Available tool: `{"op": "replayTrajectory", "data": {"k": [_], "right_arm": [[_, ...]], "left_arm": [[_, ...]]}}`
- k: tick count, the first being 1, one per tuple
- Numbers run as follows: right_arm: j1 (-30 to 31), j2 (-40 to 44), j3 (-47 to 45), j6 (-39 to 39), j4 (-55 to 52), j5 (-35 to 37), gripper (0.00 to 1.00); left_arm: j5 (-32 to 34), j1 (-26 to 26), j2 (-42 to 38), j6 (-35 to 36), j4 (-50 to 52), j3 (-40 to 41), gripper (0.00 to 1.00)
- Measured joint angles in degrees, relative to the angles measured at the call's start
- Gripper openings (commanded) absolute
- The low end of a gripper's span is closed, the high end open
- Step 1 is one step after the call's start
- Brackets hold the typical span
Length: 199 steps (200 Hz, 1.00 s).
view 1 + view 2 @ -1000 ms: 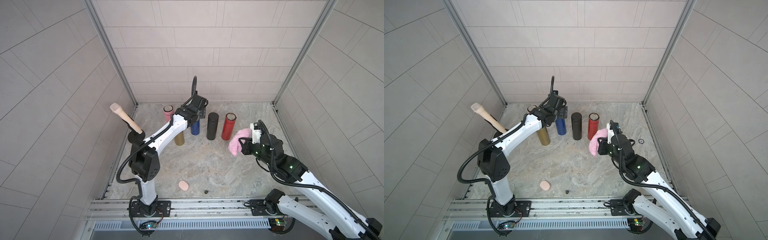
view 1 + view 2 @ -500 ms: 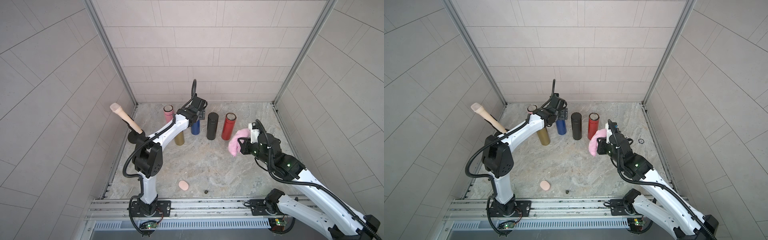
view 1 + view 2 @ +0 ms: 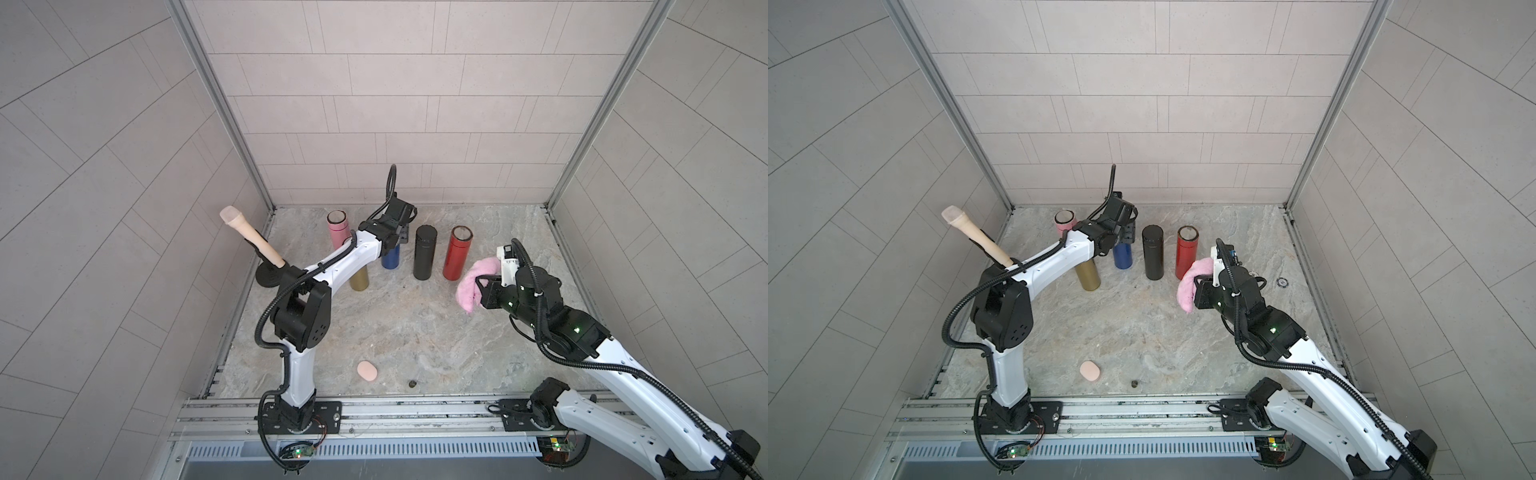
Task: Wipe the surface of the thermos
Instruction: Pick up the thermos from the center of the board, then wipe the dirt from the surface of the thermos.
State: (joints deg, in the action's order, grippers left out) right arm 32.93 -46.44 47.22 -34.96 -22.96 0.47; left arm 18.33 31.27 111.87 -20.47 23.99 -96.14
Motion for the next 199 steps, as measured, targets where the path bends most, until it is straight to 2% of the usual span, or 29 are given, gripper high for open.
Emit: {"op": "replayTrajectory", "data": {"k": [13, 16, 71, 113, 146, 199], "right_arm": [[0.0, 0.0, 0.0, 0.0, 0.0, -0.1, 0.00], [0.0, -0.1, 0.0, 0.0, 0.0, -0.2, 0.00], [-0.1, -0.2, 0.0, 0.0, 0.9, -2.1, 0.00], [-0.1, 0.5, 0.0, -0.2, 1.4, -5.5, 0.00], [-0.1, 2.6, 0.0, -0.5, 1.8, -8.9, 0.00], [1.0, 7.4, -4.9, -1.4, 1.1, -13.6, 0.00]], "left_arm": [[-0.1, 0.0, 0.0, 0.0, -0.2, 0.1, 0.04], [-0.2, 0.0, 0.0, 0.0, -0.2, 0.1, 0.00], [-1.6, 0.1, -3.1, 0.9, 0.7, 1.8, 0.00], [-1.1, 1.7, -15.0, 1.0, 3.4, 3.0, 0.00], [-0.3, 5.7, -25.3, 1.0, 5.7, 2.0, 0.00], [-3.1, 14.8, -32.1, -0.1, 16.8, 3.3, 0.00]]}}
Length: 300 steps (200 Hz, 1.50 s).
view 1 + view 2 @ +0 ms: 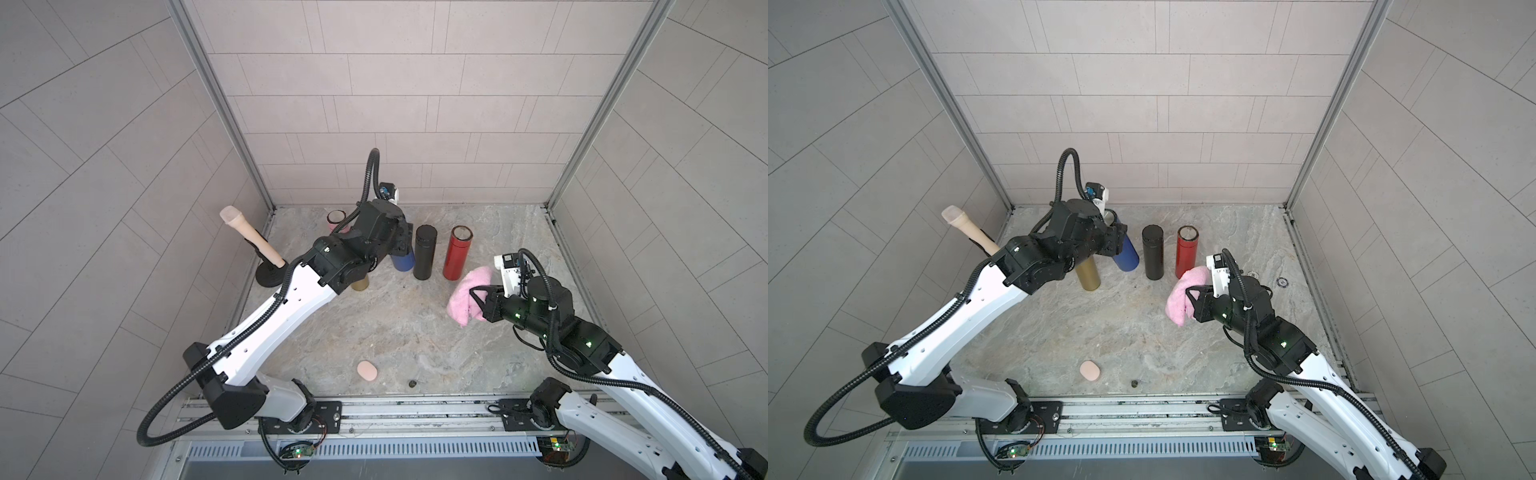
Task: Wipe the surface of the thermos
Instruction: Wipe the dirt from the surface of the thermos.
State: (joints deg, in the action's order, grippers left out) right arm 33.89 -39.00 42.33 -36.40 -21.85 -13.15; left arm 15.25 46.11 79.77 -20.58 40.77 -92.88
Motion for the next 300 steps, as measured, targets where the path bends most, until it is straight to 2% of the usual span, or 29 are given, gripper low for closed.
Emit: {"op": "replayTrajectory", "data": {"k": [37, 92, 138, 166, 205, 226, 260, 280, 300], "right_arm": [[0.2, 1.2, -7.2, -0.9, 1.3, -0.4, 0.00], [0.2, -6.3, -16.2, -2.7, 9.3, 1.2, 0.00], [0.2, -16.9, -17.8, -4.0, 19.8, 2.3, 0.00], [0.3, -22.0, -13.9, -5.6, 22.9, 0.3, 0.00], [0.7, -18.8, -5.3, -6.7, 24.4, -2.1, 0.00], [0.7, -16.3, -3.7, -6.7, 24.1, -2.4, 0.00], [2.2, -18.1, -11.3, -9.2, 27.5, -1.3, 0.00], [4.9, -21.2, -16.5, -10.3, 26.0, 0.4, 0.00], [8.2, -21.1, -17.8, -10.4, 24.0, 1.0, 0.00]], "left_arm": [[-3.1, 5.9, -2.6, -2.4, -0.4, 10.4, 0.00], [-5.2, 11.4, 0.9, -5.4, -13.4, 24.0, 0.00], [-5.0, 13.9, 3.1, -6.6, -20.6, 25.3, 0.00], [-3.6, 14.9, 3.8, -6.5, -21.6, 26.3, 0.00], [-1.3, 15.6, 4.4, -6.6, -22.0, 28.2, 0.00], [1.1, 15.8, 4.4, -7.3, -23.1, 28.9, 0.00], [3.7, 15.8, 4.3, -10.1, -23.8, 30.0, 0.00], [5.1, 15.8, 4.3, -12.1, -23.4, 30.0, 0.00], [6.4, 15.7, 4.5, -14.5, -23.3, 29.6, 0.00]]}}
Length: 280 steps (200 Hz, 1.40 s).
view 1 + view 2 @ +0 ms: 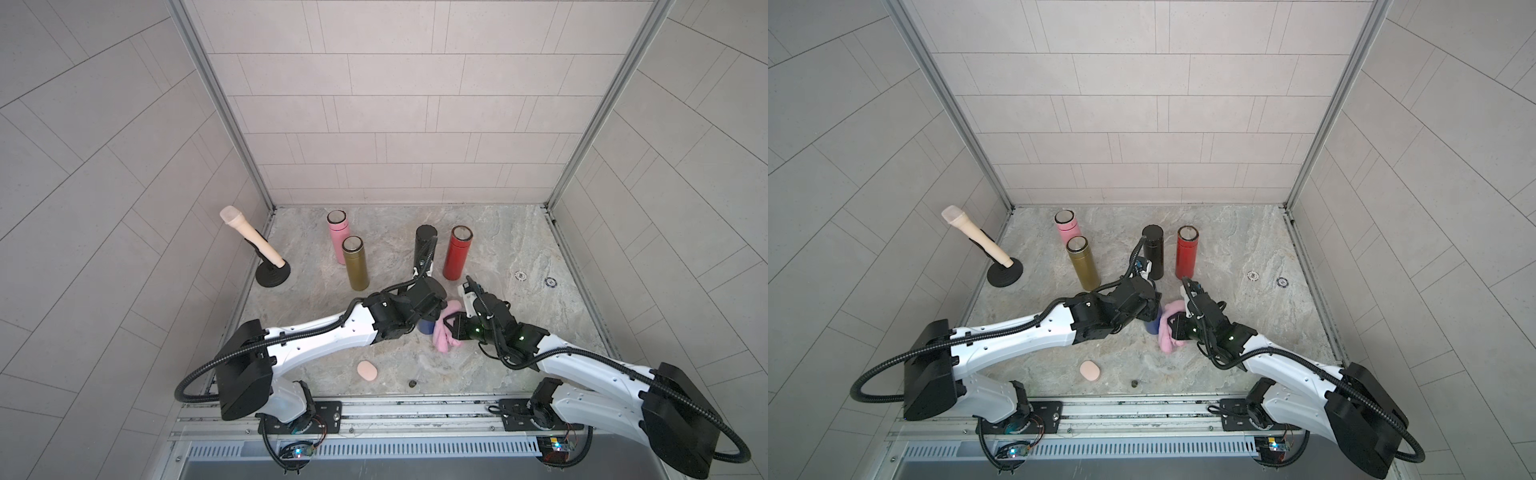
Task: Wipe the surface of the thermos
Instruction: Wipe the dirt from the surface of the thermos.
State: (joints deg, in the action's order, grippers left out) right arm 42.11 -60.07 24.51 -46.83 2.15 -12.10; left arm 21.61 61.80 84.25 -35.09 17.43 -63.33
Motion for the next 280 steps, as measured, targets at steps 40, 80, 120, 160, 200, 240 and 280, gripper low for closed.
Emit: {"op": "replayTrajectory", "data": {"k": [40, 80, 120, 160, 200, 240, 280], "right_arm": [[4.8, 9.6, 1.7, 1.0, 2.6, 3.9, 0.00], [5.5, 11.0, -1.0, 1.8, 5.7, 9.1, 0.00], [5.6, 3.4, -5.9, 1.5, 7.5, 11.7, 0.00], [1.8, 9.0, -5.3, 2.9, 0.2, 12.1, 0.00], [-15.5, 11.4, -0.7, 5.0, -2.3, -1.3, 0.00], [-23.2, -3.1, 1.1, 6.6, -2.2, -19.2, 0.00], [-23.3, -8.7, 1.1, 5.8, -0.6, -28.0, 0.00]], "left_arm": [[2.0, 0.0, 2.3, -6.2, 1.3, -2.3, 0.00], [0.6, 0.0, 3.9, -9.1, 2.0, -4.3, 0.00], [-0.7, -0.2, 3.7, -6.8, 3.2, -4.3, 0.00], [-5.1, -0.3, 0.4, 4.0, 1.7, -2.5, 0.00], [-15.7, -2.1, -5.2, 20.0, -6.0, 4.3, 0.00], [-20.4, -2.3, -6.0, 31.7, -16.5, 11.3, 0.00], [-20.5, -2.3, -4.4, 36.0, -21.6, 12.1, 0.00]]}}
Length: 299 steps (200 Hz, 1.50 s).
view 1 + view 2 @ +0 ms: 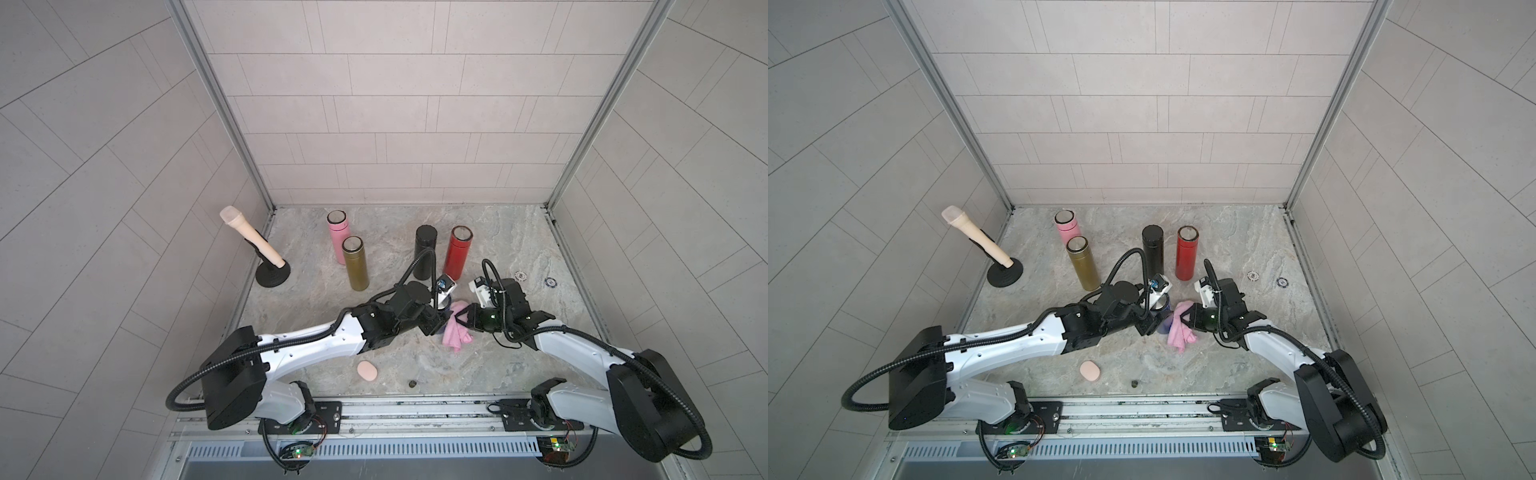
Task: Wipe the surface of the thermos
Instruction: Wipe the dirt from the surface of the thermos.
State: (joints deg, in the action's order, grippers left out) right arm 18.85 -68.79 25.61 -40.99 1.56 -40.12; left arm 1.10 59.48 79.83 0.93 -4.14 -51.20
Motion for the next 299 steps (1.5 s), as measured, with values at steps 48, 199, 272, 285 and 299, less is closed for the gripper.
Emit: {"op": "replayTrajectory", "data": {"k": [48, 199, 272, 285, 299], "right_arm": [[-0.1, 9.9, 5.5, -1.8, -2.4, -2.9, 0.00], [0.6, -1.3, 2.1, 5.0, 4.2, 3.2, 0.00], [19.4, 32.8, -9.2, 4.9, 1.9, 20.0, 0.00], [24.6, 35.1, -13.1, 4.8, 4.7, 25.9, 0.00], [29.8, 35.3, -16.6, 5.0, 7.5, 32.7, 0.00]], "left_arm": [[-0.3, -0.7, 0.2, 1.4, -1.5, 0.5, 0.00], [-2.6, 0.0, 0.3, -2.4, -0.5, -0.1, 0.00], [21.7, 2.1, 0.0, -23.1, 10.1, -4.6, 0.00], [24.6, 3.4, 0.0, -29.0, 13.1, -6.8, 0.00], [26.8, 4.2, 0.0, -35.5, 16.9, -9.9, 0.00]]}}
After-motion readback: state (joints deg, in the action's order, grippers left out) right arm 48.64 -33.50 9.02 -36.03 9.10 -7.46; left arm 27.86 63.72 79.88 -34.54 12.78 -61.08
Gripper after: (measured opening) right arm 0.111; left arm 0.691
